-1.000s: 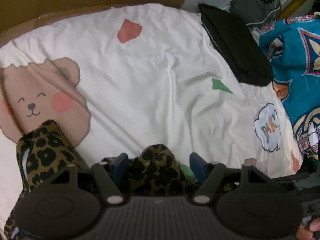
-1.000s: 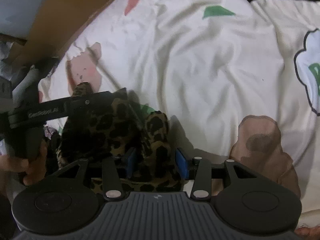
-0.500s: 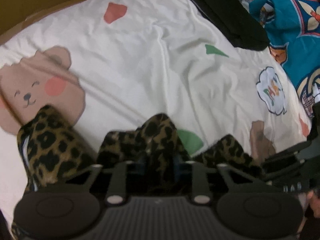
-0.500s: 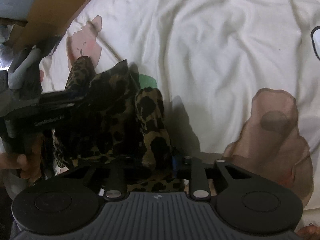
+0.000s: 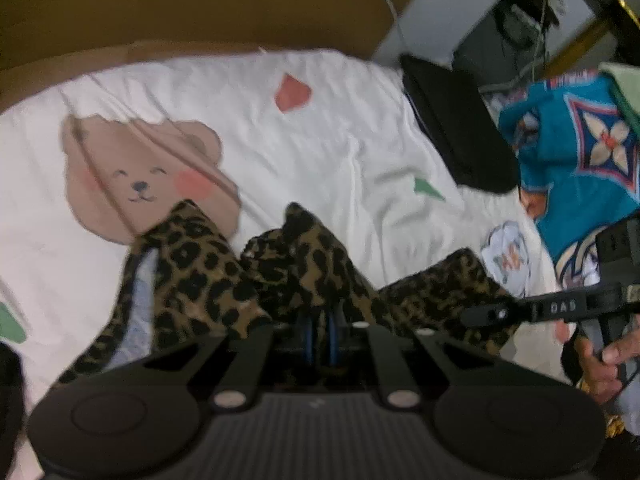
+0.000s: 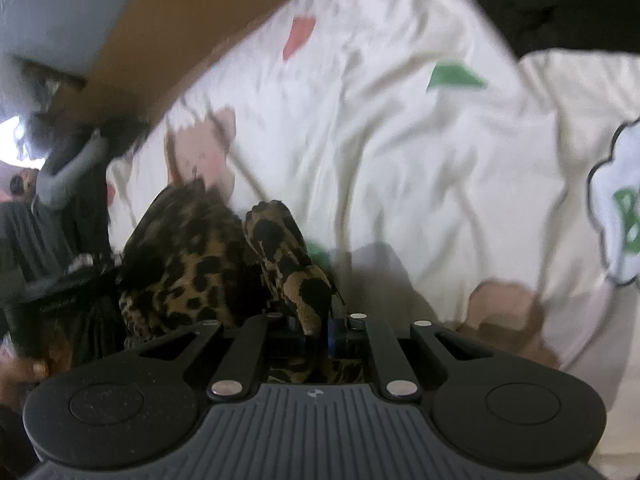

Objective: Fold clothes

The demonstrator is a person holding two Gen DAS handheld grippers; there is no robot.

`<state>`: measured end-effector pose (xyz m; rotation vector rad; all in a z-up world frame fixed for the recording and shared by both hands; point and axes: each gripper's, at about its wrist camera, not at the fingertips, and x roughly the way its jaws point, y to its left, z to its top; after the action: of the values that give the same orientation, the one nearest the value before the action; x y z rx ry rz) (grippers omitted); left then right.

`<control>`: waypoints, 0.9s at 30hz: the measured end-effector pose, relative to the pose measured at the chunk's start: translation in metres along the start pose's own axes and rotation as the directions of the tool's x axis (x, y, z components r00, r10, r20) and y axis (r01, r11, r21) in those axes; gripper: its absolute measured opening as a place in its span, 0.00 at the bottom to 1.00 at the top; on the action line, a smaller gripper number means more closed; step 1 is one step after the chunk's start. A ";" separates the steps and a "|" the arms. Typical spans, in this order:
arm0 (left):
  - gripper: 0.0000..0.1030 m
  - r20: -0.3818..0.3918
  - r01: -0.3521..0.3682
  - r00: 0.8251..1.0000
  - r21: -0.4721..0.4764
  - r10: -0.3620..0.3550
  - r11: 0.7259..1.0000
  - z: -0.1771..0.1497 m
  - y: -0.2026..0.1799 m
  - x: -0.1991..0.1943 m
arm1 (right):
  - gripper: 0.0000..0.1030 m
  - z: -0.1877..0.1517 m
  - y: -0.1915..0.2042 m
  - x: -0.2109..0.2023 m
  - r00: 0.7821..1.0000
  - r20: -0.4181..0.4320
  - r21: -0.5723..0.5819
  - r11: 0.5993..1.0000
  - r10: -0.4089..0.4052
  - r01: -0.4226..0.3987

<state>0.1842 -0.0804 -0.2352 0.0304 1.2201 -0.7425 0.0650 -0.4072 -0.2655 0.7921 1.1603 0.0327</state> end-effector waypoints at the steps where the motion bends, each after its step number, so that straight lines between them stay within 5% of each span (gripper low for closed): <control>1: 0.08 0.014 0.001 1.000 -0.016 -0.001 1.000 0.000 0.003 -0.004 | 0.07 0.004 -0.002 -0.005 1.000 0.015 0.005 1.000 -0.002 0.002; 14: 0.07 0.046 0.008 0.999 -0.172 0.000 0.985 -0.031 0.046 -0.025 | 0.06 0.042 -0.024 -0.040 0.990 0.142 0.051 0.999 -0.022 0.015; 22: 0.07 -0.063 -0.015 0.998 -0.176 0.004 0.984 -0.061 0.050 0.009 | 0.06 0.023 -0.045 -0.012 0.991 0.098 0.015 0.996 -0.092 0.091; 27: 0.08 -0.119 -0.017 0.993 -0.150 -0.001 0.988 -0.074 0.050 0.026 | 0.19 0.015 -0.065 -0.003 0.992 0.078 0.067 0.993 -0.099 0.094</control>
<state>0.1526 -0.0252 -0.3029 -0.0460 1.3864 -0.6462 0.0525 -0.4637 -0.2979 0.7853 1.1257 -0.1165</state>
